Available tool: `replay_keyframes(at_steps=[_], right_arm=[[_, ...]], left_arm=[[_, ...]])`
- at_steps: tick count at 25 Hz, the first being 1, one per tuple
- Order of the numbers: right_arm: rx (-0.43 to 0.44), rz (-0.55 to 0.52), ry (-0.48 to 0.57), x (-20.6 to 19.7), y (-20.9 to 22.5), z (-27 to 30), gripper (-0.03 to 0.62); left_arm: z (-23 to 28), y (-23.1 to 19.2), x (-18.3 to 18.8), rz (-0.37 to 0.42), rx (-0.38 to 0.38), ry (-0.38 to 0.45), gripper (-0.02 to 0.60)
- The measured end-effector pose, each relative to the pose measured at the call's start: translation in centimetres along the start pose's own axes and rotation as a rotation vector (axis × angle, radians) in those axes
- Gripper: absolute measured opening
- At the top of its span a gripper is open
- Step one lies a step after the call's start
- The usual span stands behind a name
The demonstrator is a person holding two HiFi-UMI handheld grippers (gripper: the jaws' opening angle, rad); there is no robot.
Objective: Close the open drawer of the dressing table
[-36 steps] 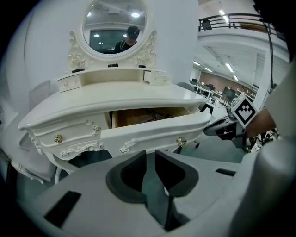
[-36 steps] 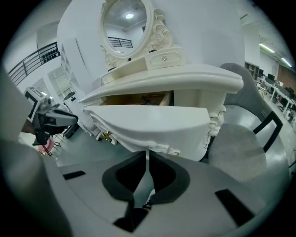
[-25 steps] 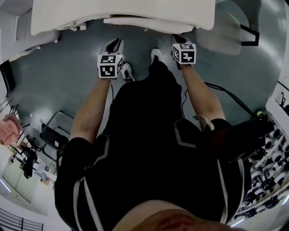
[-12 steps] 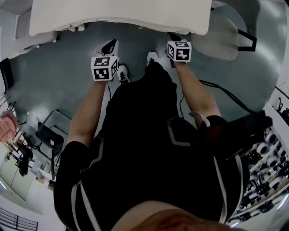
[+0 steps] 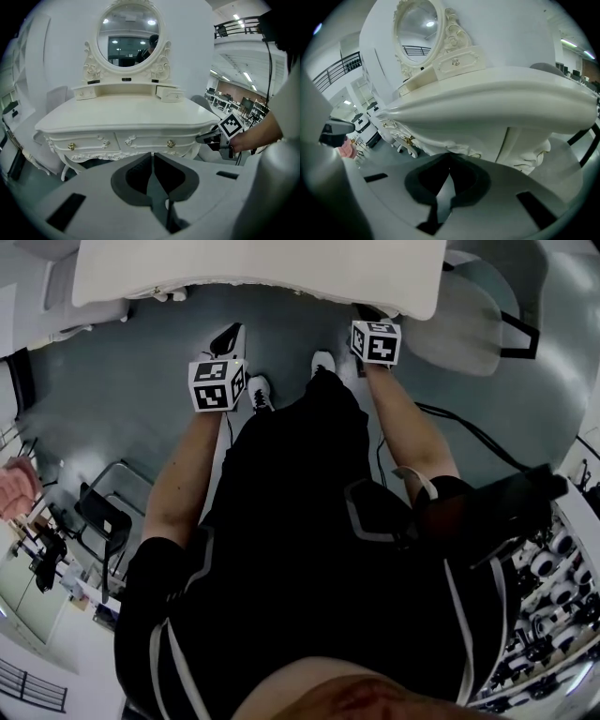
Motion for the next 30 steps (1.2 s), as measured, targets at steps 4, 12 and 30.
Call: replay_keyframes(at_steps=[4, 12, 30], right_arm=[[0.01, -0.007, 0.004, 0.2, 0.0, 0.0, 0.005], [0.01, -0.053, 0.0, 1.0, -1.6, -2.6, 0.006], [-0.046, -0.04, 0.212, 10.5, -11.4, -15.8, 0.005]], left_arm=[[-1.0, 0.1, 0.5, -0.01, 0.001, 0.015, 0.021], [-3.9, 0.5, 2.2, -0.025, -0.057, 0.067, 0.005], [-12.2, -4.6, 11.3, 0.11, -0.176, 0.317, 0.005]])
Point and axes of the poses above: the fingertips, and each gripper's own axes: z forward along the fingers, y to its right, x out of its top, the point moved 4 cm from there along -z, backward along the fingers, and after that the axes turned 6 degrees about y, right-handed, at the moved point
